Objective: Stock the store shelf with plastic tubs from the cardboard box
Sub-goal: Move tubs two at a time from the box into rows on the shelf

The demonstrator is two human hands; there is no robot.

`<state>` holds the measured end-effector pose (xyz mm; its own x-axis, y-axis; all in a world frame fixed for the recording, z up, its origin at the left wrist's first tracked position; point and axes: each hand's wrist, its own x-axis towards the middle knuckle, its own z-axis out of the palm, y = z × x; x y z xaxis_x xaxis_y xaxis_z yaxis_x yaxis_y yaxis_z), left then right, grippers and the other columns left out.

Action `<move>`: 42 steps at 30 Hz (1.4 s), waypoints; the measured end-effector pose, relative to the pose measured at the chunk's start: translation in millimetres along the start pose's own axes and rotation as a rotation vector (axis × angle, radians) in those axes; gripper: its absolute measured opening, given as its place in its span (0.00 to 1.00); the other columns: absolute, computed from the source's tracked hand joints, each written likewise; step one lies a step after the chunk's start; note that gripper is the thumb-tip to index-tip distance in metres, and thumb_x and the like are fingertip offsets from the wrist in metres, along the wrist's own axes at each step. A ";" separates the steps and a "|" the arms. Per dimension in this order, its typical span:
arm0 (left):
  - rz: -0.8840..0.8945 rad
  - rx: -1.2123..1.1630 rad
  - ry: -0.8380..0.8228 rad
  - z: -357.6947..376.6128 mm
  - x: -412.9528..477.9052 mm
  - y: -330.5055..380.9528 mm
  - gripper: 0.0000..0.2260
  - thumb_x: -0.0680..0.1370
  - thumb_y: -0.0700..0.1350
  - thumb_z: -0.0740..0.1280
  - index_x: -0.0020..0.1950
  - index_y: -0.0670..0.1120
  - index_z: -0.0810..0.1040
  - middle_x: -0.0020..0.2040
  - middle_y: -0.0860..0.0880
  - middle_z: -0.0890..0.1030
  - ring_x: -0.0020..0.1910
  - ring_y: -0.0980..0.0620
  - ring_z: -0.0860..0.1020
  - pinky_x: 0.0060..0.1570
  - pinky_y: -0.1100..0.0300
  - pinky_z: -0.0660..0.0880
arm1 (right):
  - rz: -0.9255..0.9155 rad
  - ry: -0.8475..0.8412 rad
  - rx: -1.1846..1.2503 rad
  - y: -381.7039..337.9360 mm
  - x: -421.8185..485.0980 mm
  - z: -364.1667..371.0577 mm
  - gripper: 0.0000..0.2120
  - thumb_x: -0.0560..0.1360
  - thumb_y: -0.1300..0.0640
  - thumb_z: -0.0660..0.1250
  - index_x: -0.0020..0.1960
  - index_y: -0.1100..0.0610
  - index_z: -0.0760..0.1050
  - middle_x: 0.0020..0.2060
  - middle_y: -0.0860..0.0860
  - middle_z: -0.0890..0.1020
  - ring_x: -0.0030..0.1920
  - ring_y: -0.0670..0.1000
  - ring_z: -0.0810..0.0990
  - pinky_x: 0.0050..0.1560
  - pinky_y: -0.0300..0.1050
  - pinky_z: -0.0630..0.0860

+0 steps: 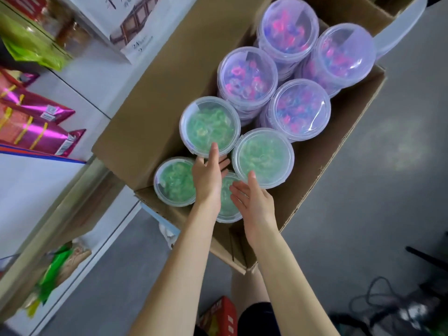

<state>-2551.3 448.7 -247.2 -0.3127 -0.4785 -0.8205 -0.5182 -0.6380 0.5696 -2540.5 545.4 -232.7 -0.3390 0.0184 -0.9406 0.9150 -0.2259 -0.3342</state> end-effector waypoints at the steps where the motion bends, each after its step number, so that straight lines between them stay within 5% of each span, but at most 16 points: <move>1: -0.005 -0.033 0.011 1.4 -0.2 0.9 0.26 0.78 0.54 0.63 0.69 0.39 0.65 0.54 0.43 0.82 0.48 0.53 0.83 0.48 0.59 0.80 | -0.005 -0.010 0.014 -0.8 0.0 -0.6 0.21 0.75 0.47 0.66 0.57 0.63 0.74 0.51 0.56 0.83 0.49 0.50 0.84 0.55 0.45 0.78; 13: 0.041 -0.077 -0.025 -17.6 -29.9 16.1 0.16 0.80 0.46 0.62 0.64 0.38 0.70 0.43 0.43 0.84 0.41 0.51 0.84 0.44 0.62 0.80 | -0.090 0.010 0.021 -3.7 -22.2 -14.6 0.12 0.76 0.53 0.67 0.51 0.62 0.75 0.52 0.61 0.82 0.50 0.53 0.84 0.57 0.48 0.77; 21: 0.155 -0.090 -0.042 -126.1 -105.2 26.1 0.13 0.77 0.44 0.65 0.58 0.38 0.76 0.42 0.40 0.84 0.40 0.46 0.84 0.40 0.62 0.80 | -0.240 -0.074 -0.302 25.0 -108.3 -21.3 0.10 0.75 0.56 0.67 0.52 0.62 0.77 0.43 0.58 0.83 0.46 0.55 0.85 0.52 0.49 0.79; 25: 0.242 -0.116 -0.016 -219.8 -165.1 27.8 0.10 0.77 0.43 0.65 0.52 0.37 0.78 0.38 0.38 0.84 0.33 0.48 0.83 0.35 0.67 0.77 | -0.400 -0.211 -0.502 58.6 -179.5 -20.4 0.05 0.75 0.58 0.66 0.49 0.59 0.79 0.35 0.51 0.84 0.44 0.55 0.85 0.47 0.46 0.80; 33: 0.389 -0.163 0.082 -461.6 -327.6 7.9 0.08 0.76 0.41 0.65 0.48 0.37 0.79 0.35 0.38 0.83 0.31 0.45 0.81 0.38 0.60 0.79 | -0.510 -0.524 -0.761 175.7 -340.3 0.4 0.07 0.73 0.61 0.65 0.39 0.62 0.77 0.32 0.62 0.80 0.33 0.55 0.83 0.35 0.42 0.77; 36: 0.457 -0.228 0.229 -549.4 -389.7 2.1 0.10 0.76 0.40 0.65 0.46 0.31 0.76 0.32 0.37 0.82 0.28 0.46 0.81 0.33 0.62 0.78 | -0.514 -0.731 -0.858 223.4 -405.8 35.6 0.10 0.66 0.51 0.72 0.36 0.59 0.80 0.30 0.60 0.81 0.32 0.55 0.83 0.33 0.39 0.79; 38: 0.494 -0.322 0.327 -599.9 -430.0 2.4 0.11 0.75 0.39 0.66 0.47 0.29 0.76 0.31 0.36 0.81 0.26 0.46 0.80 0.31 0.63 0.78 | -0.526 -0.897 -0.967 253.1 -451.3 64.4 0.21 0.58 0.45 0.75 0.41 0.61 0.82 0.33 0.61 0.83 0.34 0.57 0.83 0.37 0.42 0.80; 40: 0.539 -0.419 0.414 -641.7 -470.9 3.5 0.08 0.74 0.40 0.66 0.43 0.34 0.79 0.30 0.37 0.81 0.26 0.46 0.81 0.31 0.64 0.79 | -0.544 -1.033 -1.034 280.4 -494.3 93.3 0.27 0.53 0.41 0.78 0.41 0.61 0.83 0.34 0.63 0.83 0.34 0.58 0.83 0.38 0.44 0.80; 42: 0.612 -0.477 0.511 -675.4 -508.2 4.5 0.07 0.72 0.42 0.68 0.39 0.39 0.80 0.30 0.38 0.81 0.26 0.46 0.81 0.27 0.65 0.77 | -0.519 -1.155 -1.035 304.0 -537.0 120.0 0.23 0.55 0.41 0.78 0.36 0.60 0.84 0.31 0.64 0.82 0.32 0.57 0.82 0.35 0.44 0.80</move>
<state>-1857.0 281.6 205.0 0.0240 -0.9492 -0.3136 0.0385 -0.3126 0.9491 -2106.5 349.9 178.0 -0.1775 -0.9240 -0.3388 0.2443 0.2921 -0.9247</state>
